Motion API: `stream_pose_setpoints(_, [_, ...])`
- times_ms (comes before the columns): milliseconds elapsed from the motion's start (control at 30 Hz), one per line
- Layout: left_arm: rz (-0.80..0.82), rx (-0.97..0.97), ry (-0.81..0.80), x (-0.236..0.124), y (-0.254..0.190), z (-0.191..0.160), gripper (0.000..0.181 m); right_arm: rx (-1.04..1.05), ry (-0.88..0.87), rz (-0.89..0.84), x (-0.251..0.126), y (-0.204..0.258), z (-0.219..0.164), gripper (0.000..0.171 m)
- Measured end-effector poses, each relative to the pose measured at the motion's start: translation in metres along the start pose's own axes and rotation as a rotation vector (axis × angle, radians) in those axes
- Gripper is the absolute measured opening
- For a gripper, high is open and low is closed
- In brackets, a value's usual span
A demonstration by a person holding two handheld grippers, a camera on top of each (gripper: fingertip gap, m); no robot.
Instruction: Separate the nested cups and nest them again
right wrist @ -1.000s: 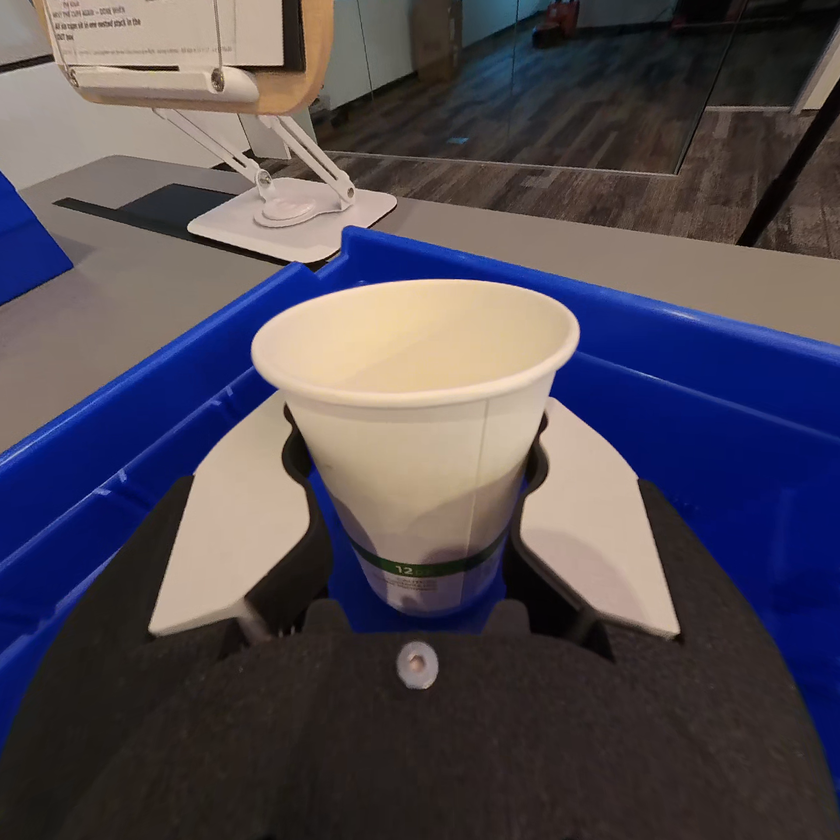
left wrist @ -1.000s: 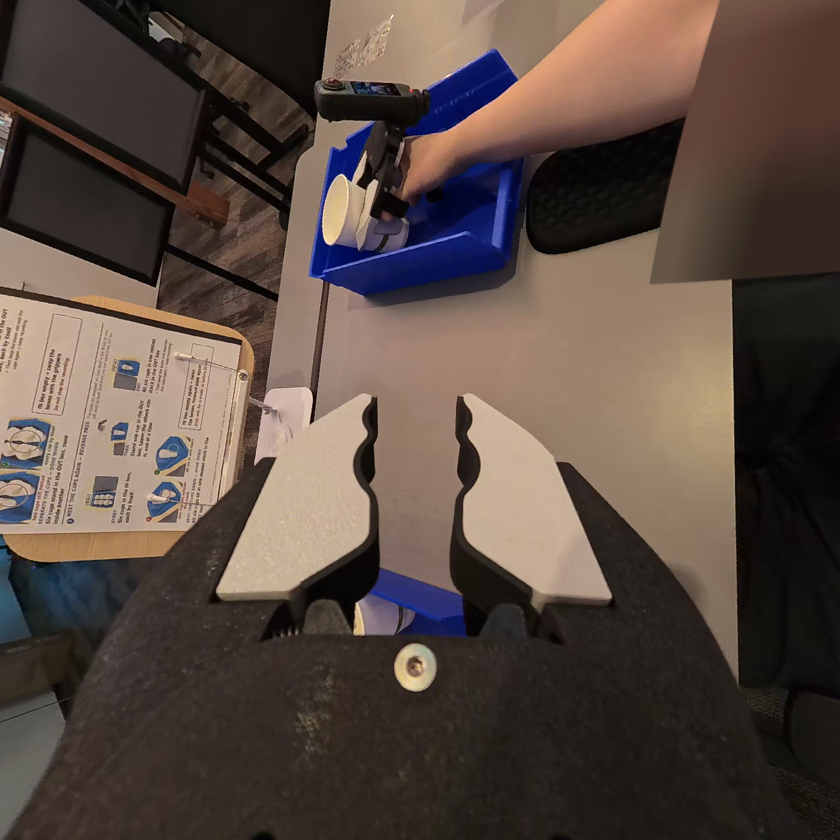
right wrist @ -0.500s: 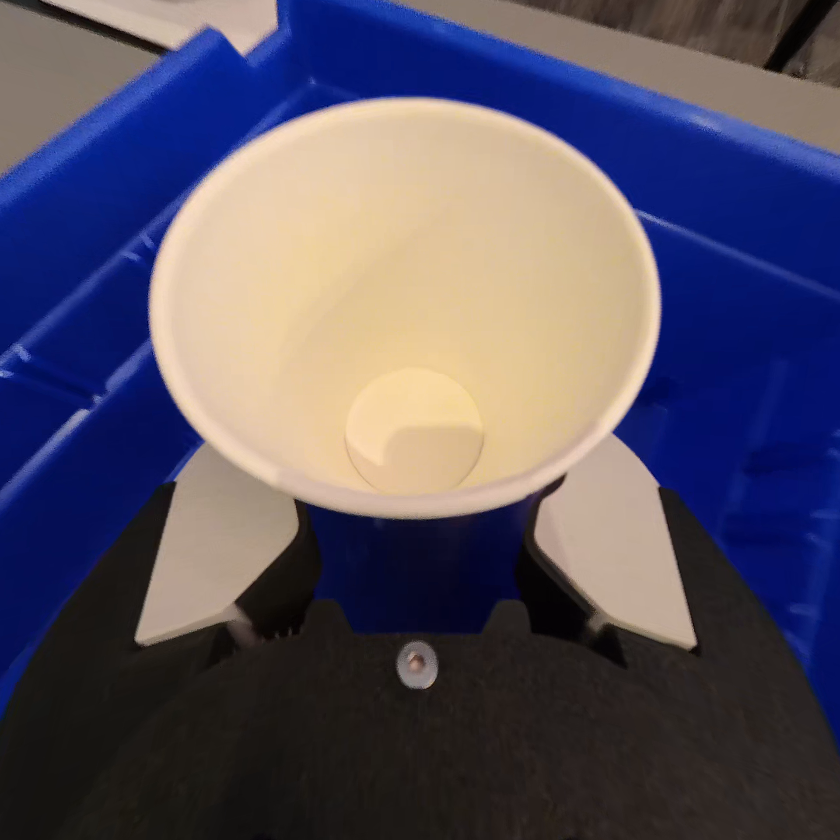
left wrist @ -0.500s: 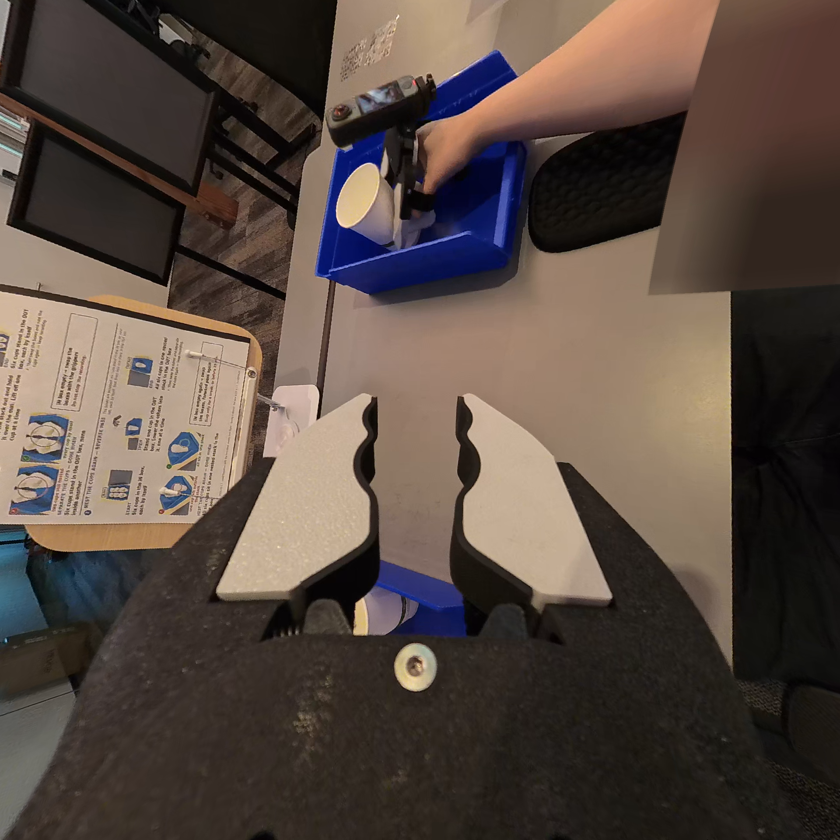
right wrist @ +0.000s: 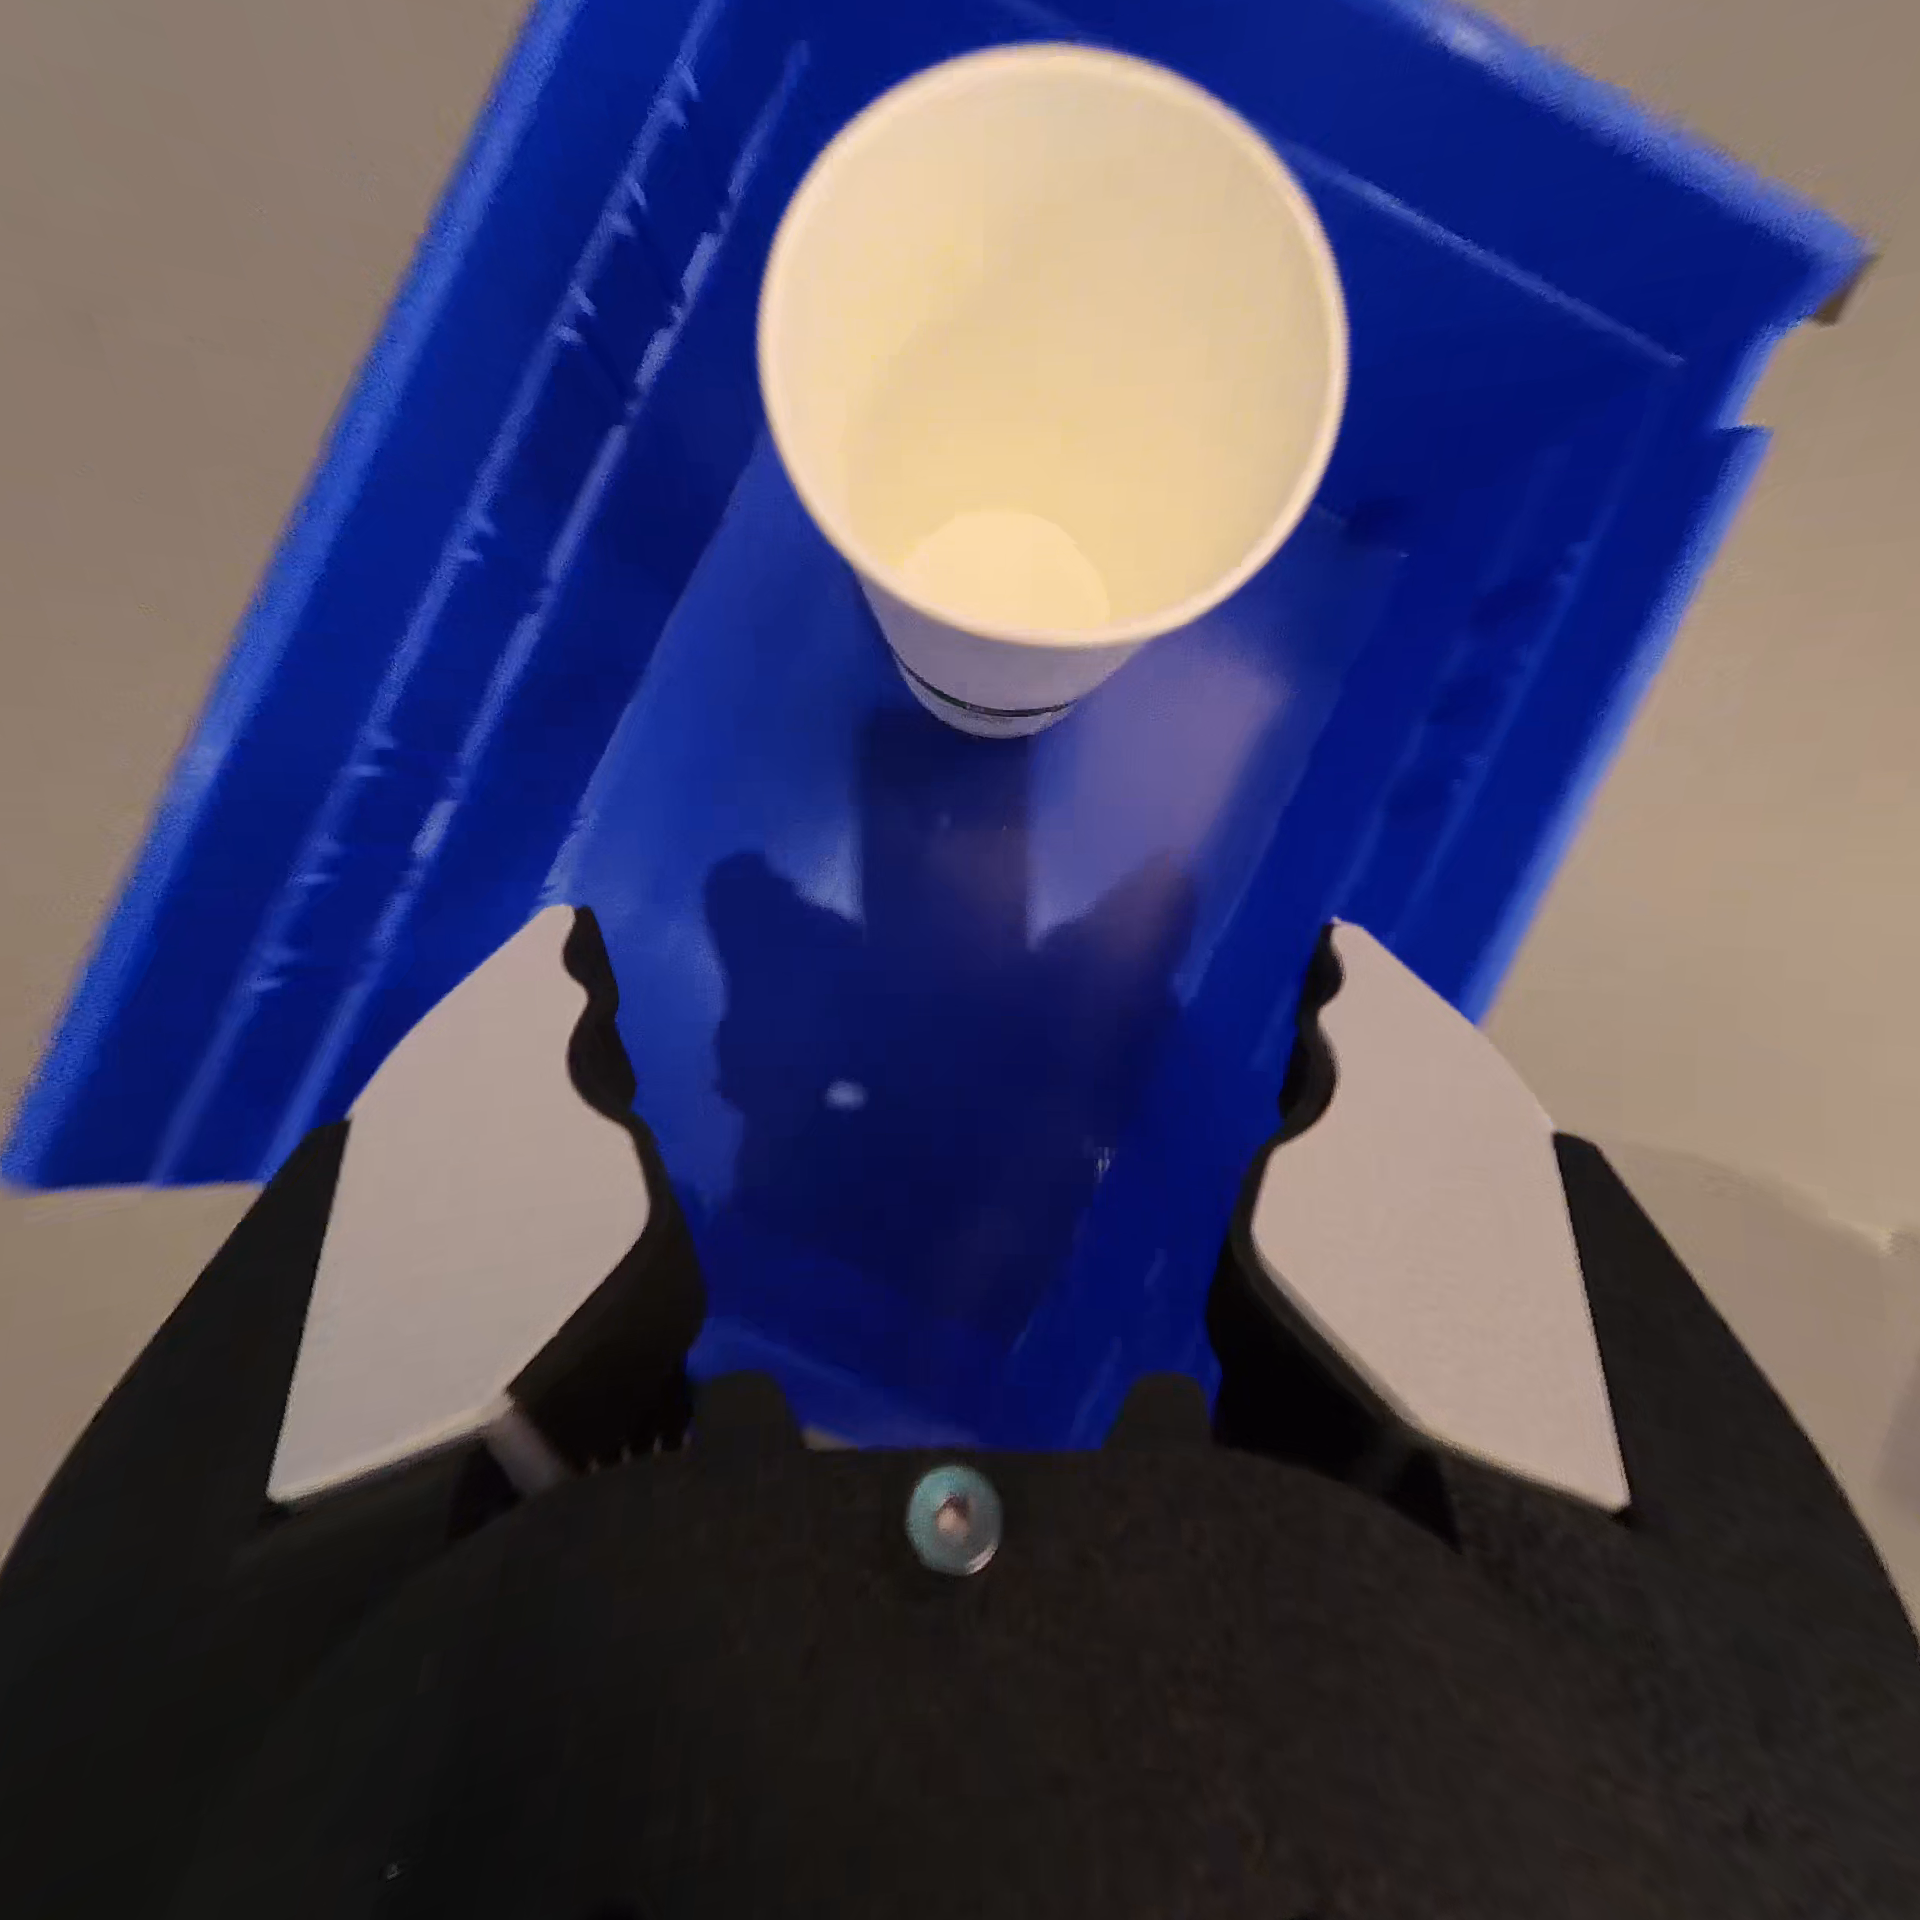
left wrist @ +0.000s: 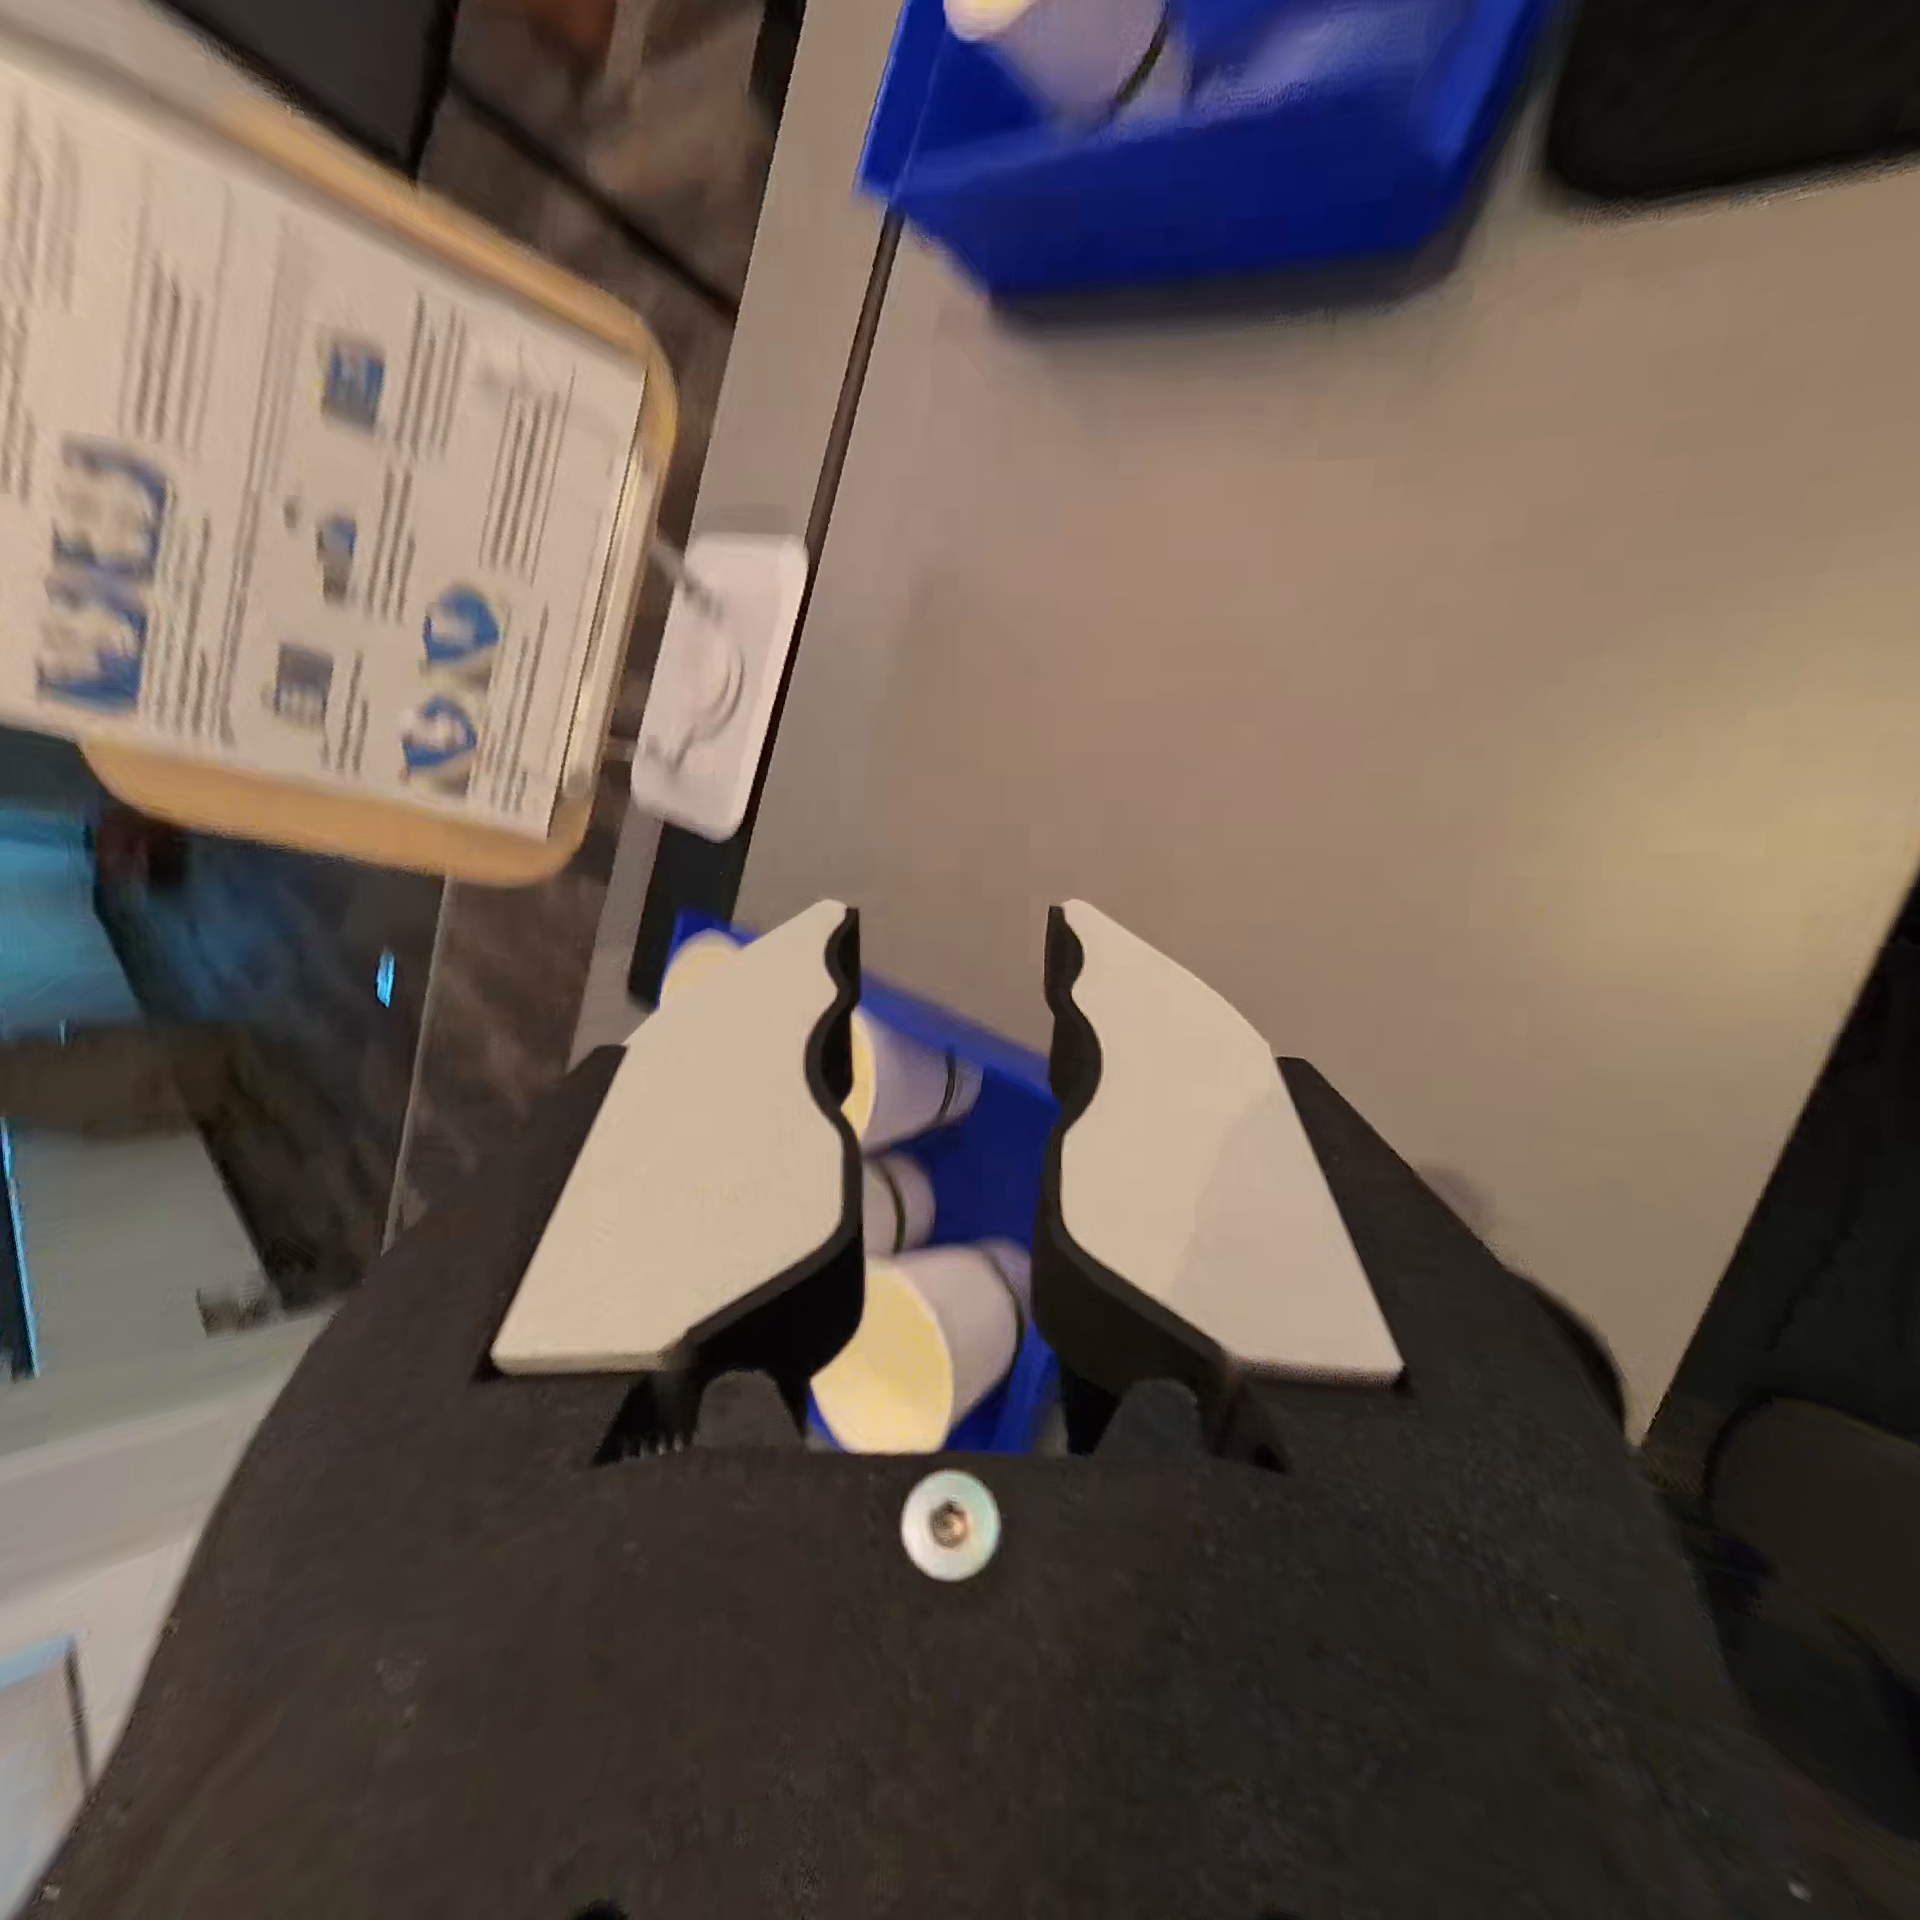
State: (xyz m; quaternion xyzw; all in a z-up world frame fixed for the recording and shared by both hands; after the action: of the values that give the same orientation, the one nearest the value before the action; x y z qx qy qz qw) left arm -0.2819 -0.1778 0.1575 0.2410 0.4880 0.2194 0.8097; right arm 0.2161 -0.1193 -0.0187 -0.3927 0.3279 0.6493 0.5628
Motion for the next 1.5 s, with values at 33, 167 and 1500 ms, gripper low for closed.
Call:
stream_pose_setpoints(33, [0.014,-0.032,0.071,0.006,0.008,-0.018,0.035,0.01,-0.023,0.003,-0.016,0.001,0.002,0.121])
stream_pose_setpoints(167, [-0.044,-0.154,0.359,0.032,0.018,-0.096,0.041,-0.014,-0.184,-0.009,-0.083,0.008,0.017,0.115])
stream_pose_setpoints(1500, [-0.384,-0.187,0.368,0.049,0.016,-0.105,0.0,-0.564,-0.594,0.474,-0.111,0.126,0.078,0.102])
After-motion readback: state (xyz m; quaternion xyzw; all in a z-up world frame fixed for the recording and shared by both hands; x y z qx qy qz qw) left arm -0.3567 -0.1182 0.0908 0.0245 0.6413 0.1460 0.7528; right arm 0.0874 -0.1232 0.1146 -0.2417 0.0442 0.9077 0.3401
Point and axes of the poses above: each gripper's, where its closed fingertips meet, x out along the fingers, z out of its top, y = z × x across the jaws, the point moved 6 cm from there along -x, back along the fingers, and after that the axes turned 4 degrees about y, right-handed, at the moved point
